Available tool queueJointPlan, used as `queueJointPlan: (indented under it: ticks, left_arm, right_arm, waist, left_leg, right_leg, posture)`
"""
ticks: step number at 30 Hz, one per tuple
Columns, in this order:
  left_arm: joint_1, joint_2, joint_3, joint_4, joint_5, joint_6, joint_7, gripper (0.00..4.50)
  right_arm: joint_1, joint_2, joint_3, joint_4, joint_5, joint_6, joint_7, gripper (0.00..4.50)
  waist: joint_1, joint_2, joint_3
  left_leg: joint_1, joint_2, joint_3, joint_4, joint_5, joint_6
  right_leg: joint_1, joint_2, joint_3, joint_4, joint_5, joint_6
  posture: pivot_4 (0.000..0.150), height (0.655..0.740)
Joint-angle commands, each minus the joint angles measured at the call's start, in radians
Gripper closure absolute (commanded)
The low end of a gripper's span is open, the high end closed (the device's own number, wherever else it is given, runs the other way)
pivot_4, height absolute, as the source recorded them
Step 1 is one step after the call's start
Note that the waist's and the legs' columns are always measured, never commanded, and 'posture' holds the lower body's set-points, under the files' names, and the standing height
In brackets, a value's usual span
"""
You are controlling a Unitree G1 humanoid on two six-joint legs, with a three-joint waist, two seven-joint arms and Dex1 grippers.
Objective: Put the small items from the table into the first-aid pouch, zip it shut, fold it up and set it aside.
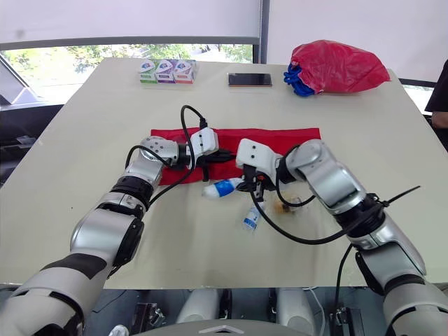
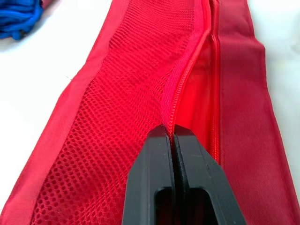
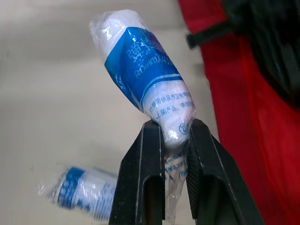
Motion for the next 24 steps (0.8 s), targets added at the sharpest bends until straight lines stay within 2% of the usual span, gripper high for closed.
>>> queueJointPlan:
  ticks: [1, 3, 9, 17, 24]
  left_arm:
    - [-0.032, -0.011, 0.037, -0.043, -0.047, 0.033, -0.018, 4.50]
    - [-0.029, -0.011, 0.036, -0.050, -0.048, 0.038, -0.021, 4.50]
    - [-0.022, -0.021, 0.033, -0.071, -0.052, 0.048, -0.027, 4.50]
    - [-0.002, -0.045, 0.030, -0.121, -0.060, 0.072, -0.032, 4.50]
    - [0.018, -0.062, 0.025, -0.152, -0.062, 0.092, -0.031, 4.50]
  right_arm:
    - [0.019, -0.022, -0.062, -0.008, -0.025, 0.103, -0.117, 4.46]
    - [0.027, -0.024, -0.062, -0.002, -0.030, 0.129, -0.158, 4.46]
    - [0.049, 0.117, -0.167, 0.103, -0.059, 0.167, -0.406, 4.46]
    - [0.046, 0.237, -0.166, 0.155, -0.072, 0.177, -0.569, 4.46]
    - [0.026, 0.392, -0.212, 0.179, -0.047, 0.213, -0.673, 4.46]
  waist:
    - [-0.001, 0.000, 0.000]
    - [-0.002, 0.000, 0.000]
    - [-0.009, 0.000, 0.000]
    - [-0.012, 0.000, 0.000]
    - [-0.019, 0.000, 0.000]
  left_leg:
    - [0.000, 0.000, 0.000, 0.000, -0.001, 0.002]
    - [0.000, 0.000, 0.000, 0.000, -0.001, 0.002]
    - [0.000, 0.001, 0.000, 0.000, -0.001, 0.002]
    - [0.000, 0.000, 0.000, 0.000, -0.001, 0.002]
    - [0.000, 0.000, -0.001, 0.000, -0.001, 0.002]
  right_leg:
    - [0.000, 0.000, 0.000, 0.000, 0.000, 0.000]
    - [0.000, 0.000, 0.000, 0.000, 0.000, 0.000]
    - [0.000, 0.001, 0.001, 0.000, 0.000, 0.000]
    - [0.000, 0.000, 0.001, 0.000, 0.000, 0.000]
    - [0.000, 0.000, 0.001, 0.000, 0.000, 0.000]
  posture:
    - [0.150, 0.7400]
    - [0.150, 0.7400]
    - [0.150, 0.7400]
    - [0.150, 0.7400]
    - [0.150, 0.7400]
